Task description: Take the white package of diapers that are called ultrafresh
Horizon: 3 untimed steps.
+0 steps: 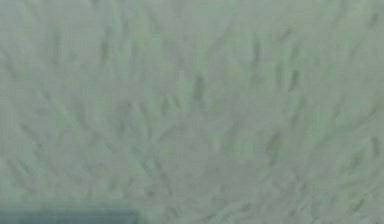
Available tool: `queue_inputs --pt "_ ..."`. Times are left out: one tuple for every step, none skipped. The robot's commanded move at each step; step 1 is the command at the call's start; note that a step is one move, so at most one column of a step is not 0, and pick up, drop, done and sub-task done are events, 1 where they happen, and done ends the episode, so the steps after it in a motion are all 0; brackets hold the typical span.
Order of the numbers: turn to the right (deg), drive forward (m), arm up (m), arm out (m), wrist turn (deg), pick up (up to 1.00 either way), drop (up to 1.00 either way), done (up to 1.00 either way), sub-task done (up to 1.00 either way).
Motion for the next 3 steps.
queue_inputs --pt "0.0 0.00 -0.30 0.00 0.0 0.00 0.00 0.00 0.00" --pt "0.0 0.00 0.00 0.00 0.0 1.00 0.00 0.00 0.00" --pt "0.0 0.00 0.10 0.00 0.0 0.00 0.00 0.00 0.00"
